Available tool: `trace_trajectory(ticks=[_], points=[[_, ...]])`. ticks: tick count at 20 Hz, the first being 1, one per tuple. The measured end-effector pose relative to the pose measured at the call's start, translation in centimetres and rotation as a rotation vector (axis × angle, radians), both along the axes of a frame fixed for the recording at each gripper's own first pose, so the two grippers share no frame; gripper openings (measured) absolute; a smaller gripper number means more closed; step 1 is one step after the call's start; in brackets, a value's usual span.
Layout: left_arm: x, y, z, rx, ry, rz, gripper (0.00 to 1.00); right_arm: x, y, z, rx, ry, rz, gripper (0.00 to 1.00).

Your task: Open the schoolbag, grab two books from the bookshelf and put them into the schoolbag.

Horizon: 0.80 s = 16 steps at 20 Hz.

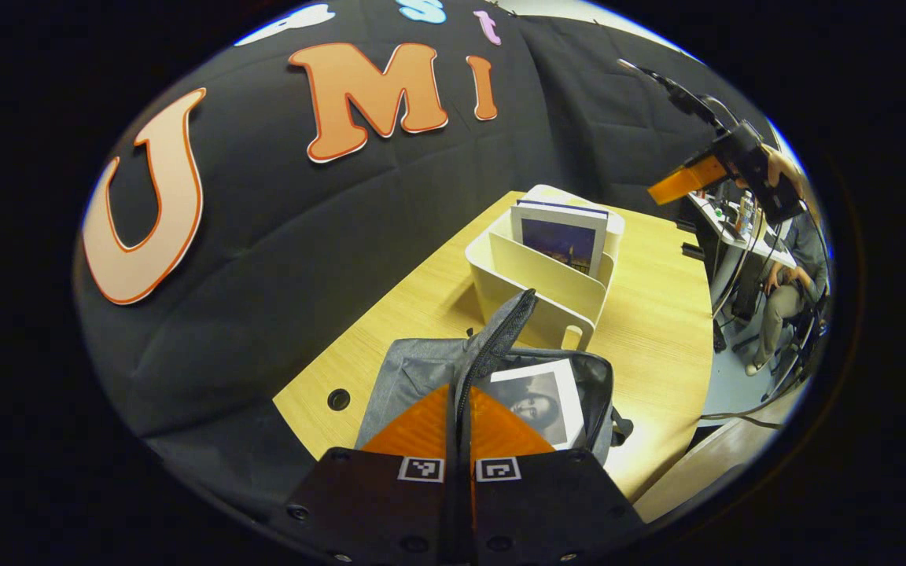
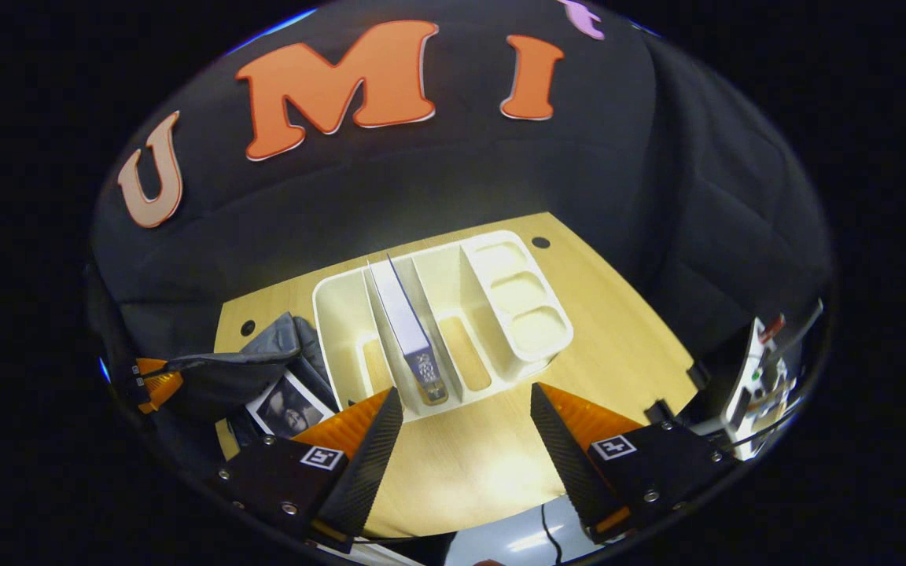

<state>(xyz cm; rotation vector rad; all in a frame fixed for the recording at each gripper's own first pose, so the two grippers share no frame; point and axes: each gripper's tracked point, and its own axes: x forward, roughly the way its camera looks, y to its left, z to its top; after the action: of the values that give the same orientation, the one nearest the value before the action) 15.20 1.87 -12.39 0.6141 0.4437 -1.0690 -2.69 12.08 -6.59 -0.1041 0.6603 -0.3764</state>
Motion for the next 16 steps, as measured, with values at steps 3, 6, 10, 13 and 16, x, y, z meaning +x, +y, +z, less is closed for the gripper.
trace_trajectory(ticks=[3, 6, 10, 13, 16], points=[[0.8, 0.0, 0.4, -0.018, 0.007, 0.046, 0.01, 4.0, 0.8, 2.3, -0.11, 0.058, 0.079, 0.99], [1.1, 0.4, 0.5, -0.055, 0.049, 0.101, 0.01, 7.7, 2.3, 2.3, -0.089, 0.123, 0.154, 0.98], [1.5, 1.0, 0.3, -0.083, 0.082, 0.168, 0.01, 11.7, 2.4, -0.6, -0.076, 0.233, 0.202, 0.99], [1.5, 0.9, 0.3, -0.083, 0.086, 0.199, 0.01, 14.1, 2.1, -3.6, -0.08, 0.315, 0.232, 0.99], [1.6, 0.8, 0.7, -0.071, 0.07, 0.225, 0.01, 15.9, 1.2, -6.4, -0.081, 0.373, 0.232, 1.0]])
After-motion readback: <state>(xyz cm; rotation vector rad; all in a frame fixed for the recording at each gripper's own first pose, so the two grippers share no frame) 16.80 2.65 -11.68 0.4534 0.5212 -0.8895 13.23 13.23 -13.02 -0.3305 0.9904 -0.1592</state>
